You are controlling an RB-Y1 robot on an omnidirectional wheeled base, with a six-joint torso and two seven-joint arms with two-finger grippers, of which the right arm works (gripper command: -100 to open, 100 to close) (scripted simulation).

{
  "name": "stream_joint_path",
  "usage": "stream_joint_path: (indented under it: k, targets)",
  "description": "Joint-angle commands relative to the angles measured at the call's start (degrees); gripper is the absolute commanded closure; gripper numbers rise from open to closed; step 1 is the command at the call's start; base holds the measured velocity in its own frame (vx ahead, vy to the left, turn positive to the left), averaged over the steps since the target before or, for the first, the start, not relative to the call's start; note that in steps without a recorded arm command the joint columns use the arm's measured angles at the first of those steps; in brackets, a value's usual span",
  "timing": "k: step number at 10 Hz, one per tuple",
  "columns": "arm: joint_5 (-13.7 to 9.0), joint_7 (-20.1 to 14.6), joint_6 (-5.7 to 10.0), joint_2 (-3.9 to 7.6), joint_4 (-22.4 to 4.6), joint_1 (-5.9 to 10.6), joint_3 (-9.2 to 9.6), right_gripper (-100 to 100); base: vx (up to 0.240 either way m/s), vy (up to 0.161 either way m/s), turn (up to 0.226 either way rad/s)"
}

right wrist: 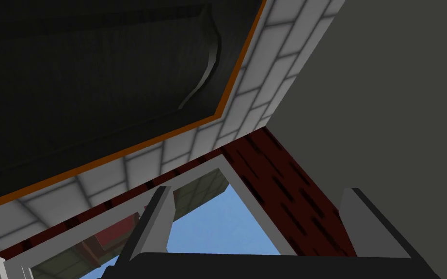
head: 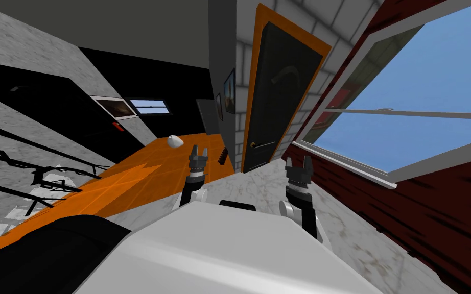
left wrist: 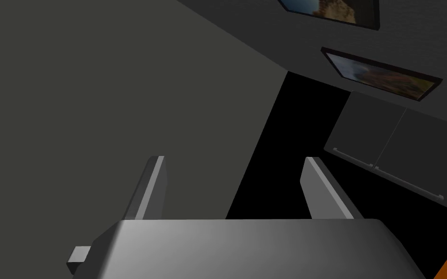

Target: Pull the door open

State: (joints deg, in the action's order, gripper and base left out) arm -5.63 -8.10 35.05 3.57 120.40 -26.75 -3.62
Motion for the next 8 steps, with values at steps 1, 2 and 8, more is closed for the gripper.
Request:
stream_joint_path:
  k: [1,2,8]
  targets:
    - [0.18,-0.26,0.62,0.78,-2.86,0.85,0.37,-100,0.086,-0.041,0.117]
    - [0.23,-0.45,0.79,1.34,-4.95,1.49,0.49,-100,0.091,-0.051,0.117]
    - [0.46,-1.36,1.64,4.00,-13.65,4.53,1.08,-100,0.062,-0.037,0.107]
